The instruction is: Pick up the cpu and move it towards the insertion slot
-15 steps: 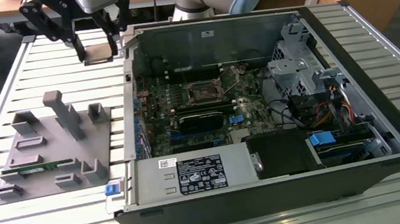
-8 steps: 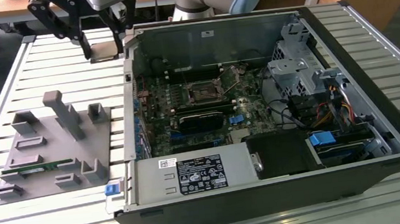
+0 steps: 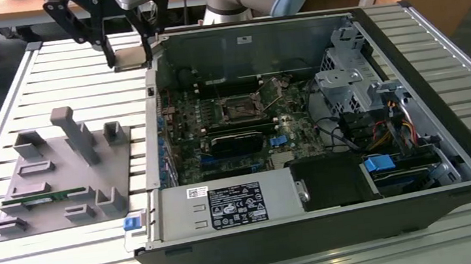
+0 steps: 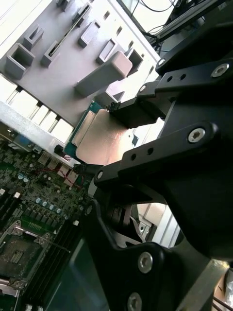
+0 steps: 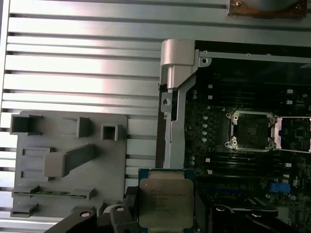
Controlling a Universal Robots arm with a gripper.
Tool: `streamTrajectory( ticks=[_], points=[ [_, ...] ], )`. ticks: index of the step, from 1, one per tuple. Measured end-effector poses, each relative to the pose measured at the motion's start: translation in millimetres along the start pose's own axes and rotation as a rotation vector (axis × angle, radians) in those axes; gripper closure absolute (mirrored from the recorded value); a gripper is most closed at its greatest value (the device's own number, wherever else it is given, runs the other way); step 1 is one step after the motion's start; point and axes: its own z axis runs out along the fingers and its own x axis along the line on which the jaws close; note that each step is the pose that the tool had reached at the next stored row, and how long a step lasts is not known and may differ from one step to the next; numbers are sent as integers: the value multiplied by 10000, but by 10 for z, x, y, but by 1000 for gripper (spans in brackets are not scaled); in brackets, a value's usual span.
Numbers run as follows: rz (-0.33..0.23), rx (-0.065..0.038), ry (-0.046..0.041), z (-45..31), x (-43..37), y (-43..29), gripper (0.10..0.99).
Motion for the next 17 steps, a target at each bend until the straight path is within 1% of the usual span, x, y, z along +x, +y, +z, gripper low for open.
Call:
streamTrajectory(
  ticks=[11,17],
  points=[
    [0,-9,0,0,-133,16,545],
    [0,-11,-1,1,-195,38,545]
  ],
)
